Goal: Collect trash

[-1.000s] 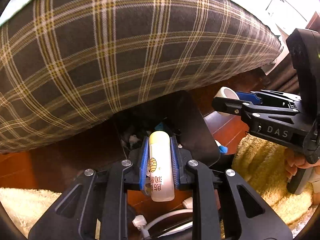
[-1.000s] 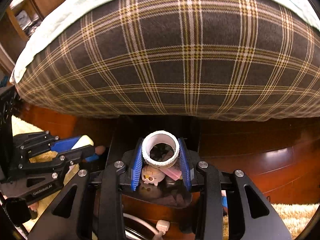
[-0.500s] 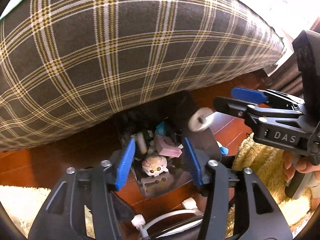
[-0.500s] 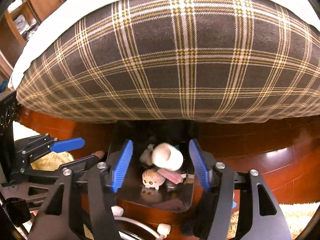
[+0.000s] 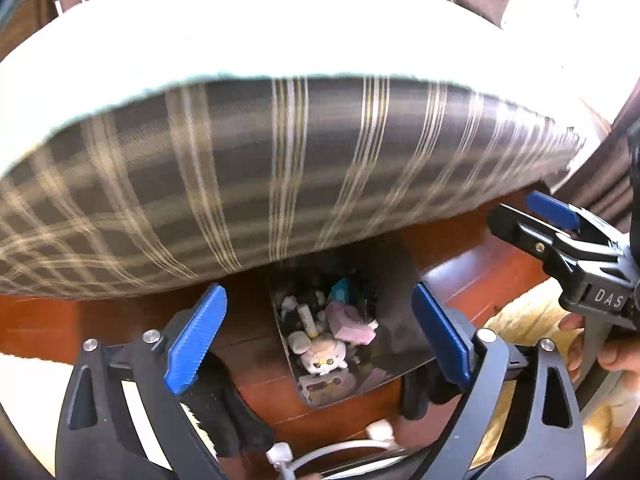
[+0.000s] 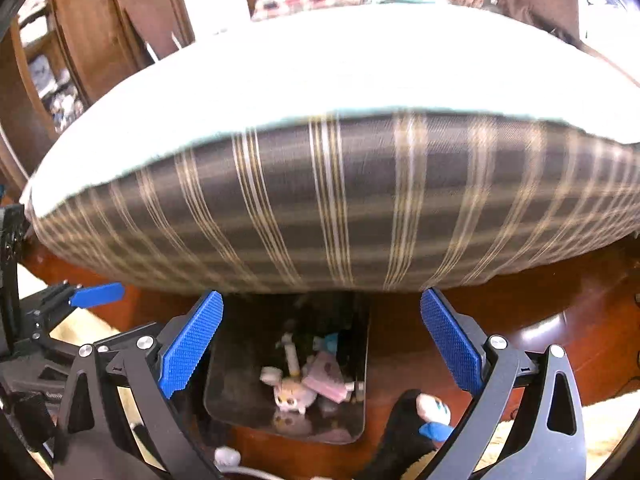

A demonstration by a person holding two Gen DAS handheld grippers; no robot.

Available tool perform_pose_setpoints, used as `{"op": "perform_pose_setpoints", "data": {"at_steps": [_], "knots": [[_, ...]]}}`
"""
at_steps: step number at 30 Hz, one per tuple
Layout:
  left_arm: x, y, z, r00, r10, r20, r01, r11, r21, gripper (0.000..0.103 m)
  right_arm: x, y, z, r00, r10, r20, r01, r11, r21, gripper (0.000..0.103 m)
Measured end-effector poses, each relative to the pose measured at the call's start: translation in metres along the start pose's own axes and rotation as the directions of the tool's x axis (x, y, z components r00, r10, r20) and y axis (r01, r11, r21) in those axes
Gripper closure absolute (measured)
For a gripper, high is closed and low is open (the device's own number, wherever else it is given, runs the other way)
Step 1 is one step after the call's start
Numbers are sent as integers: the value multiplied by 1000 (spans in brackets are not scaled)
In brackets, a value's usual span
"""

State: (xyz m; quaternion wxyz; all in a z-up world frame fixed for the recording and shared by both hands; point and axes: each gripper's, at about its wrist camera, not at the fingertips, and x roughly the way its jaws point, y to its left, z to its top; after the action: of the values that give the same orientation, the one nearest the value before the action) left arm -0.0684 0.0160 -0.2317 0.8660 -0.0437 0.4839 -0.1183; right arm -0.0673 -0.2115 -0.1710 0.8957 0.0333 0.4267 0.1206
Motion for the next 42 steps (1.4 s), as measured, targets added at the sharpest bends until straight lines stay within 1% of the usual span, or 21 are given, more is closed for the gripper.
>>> {"op": "perform_pose_setpoints", "data": {"at_steps": [3, 5, 7, 8, 10, 11, 12, 13, 15, 16, 18, 20, 24, 30, 37, 42], "knots": [[-35, -5, 12, 997, -9, 81, 9, 1000, 5, 11, -35, 3, 15, 997, -6, 73, 6, 1000, 5, 3], [-60, -10, 20, 990, 1, 142, -3, 1000, 14, 10, -61, 5, 26, 991, -11, 134, 10, 1000, 9, 3], [-87, -16, 28, 979, 20, 203, -25, 999, 22, 9, -90, 5, 38, 980, -19, 197, 17, 1000, 14, 3], [-104, -19, 32, 970, 27, 240, -34, 999, 26, 9, -101, 5, 42, 975, -29, 221, 27, 1000, 14, 3], [-130, -24, 38, 954, 36, 297, -47, 998, 33, 8, -122, 5, 50, 958, -73, 276, 74, 997, 8, 3], [-140, -26, 40, 946, 40, 323, -55, 998, 38, 8, -136, 6, 54, 946, -94, 311, 99, 995, 1, 3], [-152, -30, 42, 933, 49, 357, -69, 997, 46, 8, -144, 8, 56, 936, -109, 335, 117, 993, -5, 3], [-164, -33, 45, 920, 61, 387, -89, 995, 53, 8, -158, 9, 61, 921, -129, 367, 143, 990, -13, 3], [-179, -39, 49, 903, 72, 424, -109, 992, 63, 8, -173, 12, 65, 904, -145, 402, 167, 986, -19, 3], [-186, -42, 51, 897, 71, 437, -111, 992, 66, 8, -183, 14, 69, 894, -153, 420, 178, 984, -19, 3], [-199, -48, 54, 884, 67, 462, -114, 991, 73, 8, -194, 16, 71, 882, -169, 441, 194, 981, -14, 3], [-209, -52, 58, 876, 65, 479, -117, 990, 80, 8, -203, 17, 72, 875, -182, 449, 207, 978, -8, 3], [-223, -60, 62, 865, 60, 499, -121, 989, 90, 8, -213, 21, 73, 862, -200, 466, 217, 976, 17, 3], [-235, -64, 62, 846, 67, 529, -138, 986, 96, 8, -218, 15, 70, 857, -211, 470, 211, 976, 54, 3], [-239, -71, 64, 838, 56, 543, -141, 983, 115, 8, -218, 13, 70, 852, -211, 479, 205, 976, 65, 3], [-239, -67, 66, 834, 60, 548, -142, 984, 108, 8, -220, 12, 71, 847, -217, 486, 206, 976, 76, 3]]}}
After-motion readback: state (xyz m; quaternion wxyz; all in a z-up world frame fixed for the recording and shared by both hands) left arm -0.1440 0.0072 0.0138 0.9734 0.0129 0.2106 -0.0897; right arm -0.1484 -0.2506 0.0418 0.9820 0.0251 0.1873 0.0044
